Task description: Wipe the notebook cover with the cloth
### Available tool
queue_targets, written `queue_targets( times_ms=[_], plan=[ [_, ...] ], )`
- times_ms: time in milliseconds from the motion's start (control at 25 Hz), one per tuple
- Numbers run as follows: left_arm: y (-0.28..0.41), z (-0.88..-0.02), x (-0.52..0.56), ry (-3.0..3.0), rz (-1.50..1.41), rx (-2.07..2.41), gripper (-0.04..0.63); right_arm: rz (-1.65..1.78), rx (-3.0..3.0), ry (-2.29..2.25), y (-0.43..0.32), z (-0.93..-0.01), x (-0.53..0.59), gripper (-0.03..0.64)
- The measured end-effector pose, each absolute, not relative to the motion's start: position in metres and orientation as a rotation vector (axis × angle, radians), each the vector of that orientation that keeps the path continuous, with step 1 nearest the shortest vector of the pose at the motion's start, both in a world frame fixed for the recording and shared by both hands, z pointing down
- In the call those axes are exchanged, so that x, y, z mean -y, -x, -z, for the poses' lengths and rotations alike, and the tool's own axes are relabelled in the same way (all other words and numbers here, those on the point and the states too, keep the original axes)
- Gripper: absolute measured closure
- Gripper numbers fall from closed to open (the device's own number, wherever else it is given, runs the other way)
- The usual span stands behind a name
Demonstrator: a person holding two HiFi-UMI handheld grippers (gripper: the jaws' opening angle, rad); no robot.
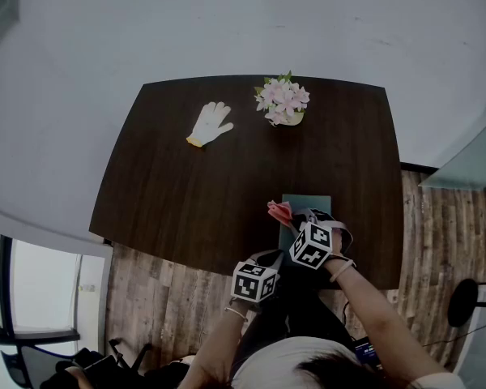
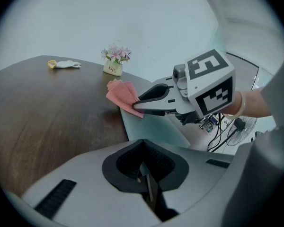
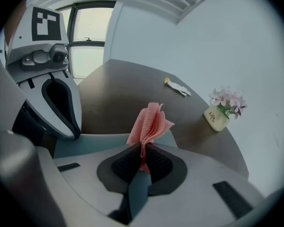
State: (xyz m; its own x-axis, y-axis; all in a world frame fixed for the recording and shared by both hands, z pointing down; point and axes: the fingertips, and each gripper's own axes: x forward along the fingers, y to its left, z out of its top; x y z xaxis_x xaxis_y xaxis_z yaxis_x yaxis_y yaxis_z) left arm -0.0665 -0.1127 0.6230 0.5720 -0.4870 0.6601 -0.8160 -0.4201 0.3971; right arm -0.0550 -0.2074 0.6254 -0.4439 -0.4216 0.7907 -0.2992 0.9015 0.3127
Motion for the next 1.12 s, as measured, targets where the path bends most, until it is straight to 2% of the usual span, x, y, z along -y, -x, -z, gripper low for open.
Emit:
queue_targets(
  times_ms=[1120],
  plan=[
    [0.067, -0.625, 0.113, -2.085, -0.591, 1.024, 0.577, 0.093, 2.021, -0.637, -0.003, -0.627, 0.202, 0.586]
  ],
)
